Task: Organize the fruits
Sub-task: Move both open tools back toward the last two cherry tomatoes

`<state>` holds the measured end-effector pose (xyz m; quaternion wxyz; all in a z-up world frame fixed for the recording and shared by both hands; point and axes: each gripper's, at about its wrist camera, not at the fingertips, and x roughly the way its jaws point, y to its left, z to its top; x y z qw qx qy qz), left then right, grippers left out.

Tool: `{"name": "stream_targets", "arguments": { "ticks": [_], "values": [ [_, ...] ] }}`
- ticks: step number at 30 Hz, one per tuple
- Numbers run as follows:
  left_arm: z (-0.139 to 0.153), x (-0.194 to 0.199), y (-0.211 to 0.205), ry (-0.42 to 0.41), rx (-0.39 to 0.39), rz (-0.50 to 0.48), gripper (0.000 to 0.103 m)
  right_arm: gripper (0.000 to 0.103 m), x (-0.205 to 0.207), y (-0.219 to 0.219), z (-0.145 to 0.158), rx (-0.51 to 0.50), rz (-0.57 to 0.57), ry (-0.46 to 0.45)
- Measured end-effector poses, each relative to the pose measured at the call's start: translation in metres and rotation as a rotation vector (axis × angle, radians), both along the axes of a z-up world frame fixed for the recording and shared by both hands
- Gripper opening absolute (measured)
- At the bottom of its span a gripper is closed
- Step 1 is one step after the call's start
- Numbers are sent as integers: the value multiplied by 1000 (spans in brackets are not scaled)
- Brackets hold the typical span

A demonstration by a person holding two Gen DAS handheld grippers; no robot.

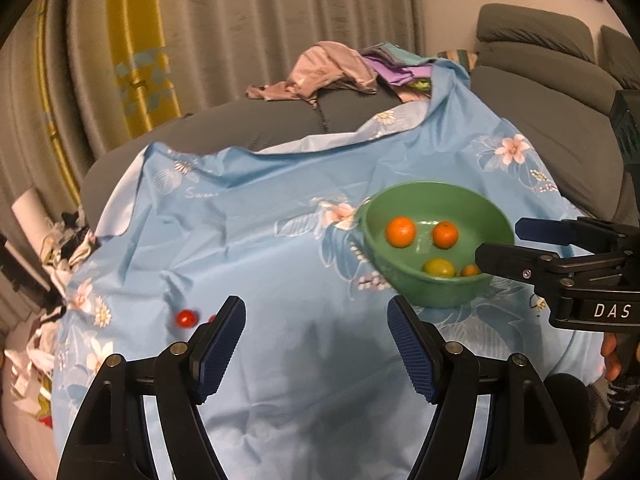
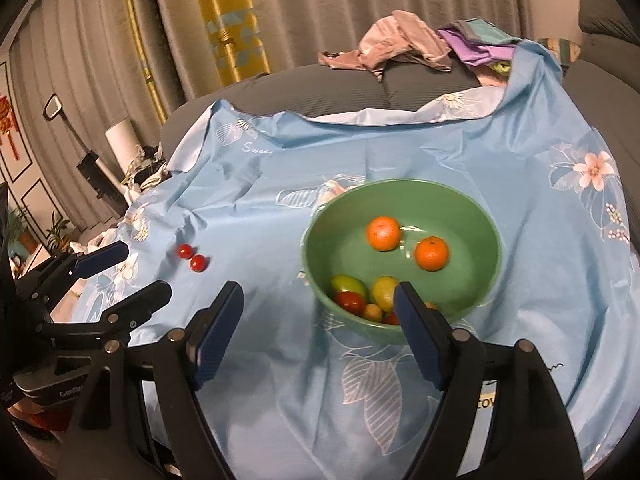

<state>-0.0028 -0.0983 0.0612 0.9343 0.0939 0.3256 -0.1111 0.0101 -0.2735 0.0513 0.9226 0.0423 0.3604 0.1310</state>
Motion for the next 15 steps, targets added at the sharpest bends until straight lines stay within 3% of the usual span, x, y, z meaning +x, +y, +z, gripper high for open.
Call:
{"name": "stream_targets", "arguments": {
  "ticks": [15],
  "values": [
    [-7, -5, 49, 12, -51, 97, 73, 78, 7, 56, -5, -46, 113, 23]
  ]
}}
